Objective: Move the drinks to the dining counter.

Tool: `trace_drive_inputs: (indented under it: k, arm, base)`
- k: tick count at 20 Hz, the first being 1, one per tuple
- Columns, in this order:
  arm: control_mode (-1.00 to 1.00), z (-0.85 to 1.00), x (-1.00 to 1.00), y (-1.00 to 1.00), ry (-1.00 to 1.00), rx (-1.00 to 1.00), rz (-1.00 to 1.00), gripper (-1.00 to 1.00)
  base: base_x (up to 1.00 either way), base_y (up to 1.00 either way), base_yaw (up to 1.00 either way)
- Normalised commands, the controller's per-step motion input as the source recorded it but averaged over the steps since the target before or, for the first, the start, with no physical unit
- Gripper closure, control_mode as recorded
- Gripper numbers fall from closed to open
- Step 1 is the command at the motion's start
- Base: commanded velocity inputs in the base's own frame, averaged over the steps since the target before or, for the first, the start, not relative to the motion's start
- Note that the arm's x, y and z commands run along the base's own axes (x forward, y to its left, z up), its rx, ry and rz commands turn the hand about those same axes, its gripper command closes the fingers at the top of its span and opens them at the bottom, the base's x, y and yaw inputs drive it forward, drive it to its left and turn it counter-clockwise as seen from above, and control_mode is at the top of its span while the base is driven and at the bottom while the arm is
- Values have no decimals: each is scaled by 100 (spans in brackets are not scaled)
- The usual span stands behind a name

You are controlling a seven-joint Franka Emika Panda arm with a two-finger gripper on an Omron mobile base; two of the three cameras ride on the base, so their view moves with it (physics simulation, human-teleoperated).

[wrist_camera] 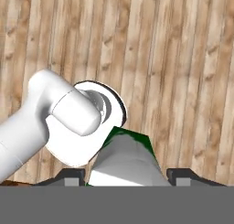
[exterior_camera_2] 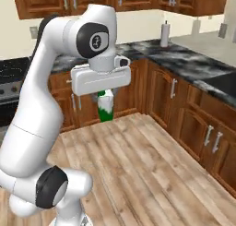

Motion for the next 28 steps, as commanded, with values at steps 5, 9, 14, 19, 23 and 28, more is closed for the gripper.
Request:
trace_drive_inputs:
  k: [5, 9, 14, 19, 23, 28]
  arm:
    - [100, 0, 0, 0, 0, 0, 0, 100]
    - [100, 0, 0, 0, 0, 0, 0, 100]
    - [100, 0, 0, 0, 0, 0, 0, 100]
    - [100, 0, 0, 0, 0, 0, 0, 100]
    - [100, 0, 0, 0, 0, 0, 0, 100]
    - [100, 0, 0, 0, 0, 0, 0, 100]
  base:
    - [0, 0, 100]
    - [0, 0, 100]
    - [0, 0, 100]
    - [0, 0, 100]
    - [0, 0, 100]
    - [0, 0, 100]
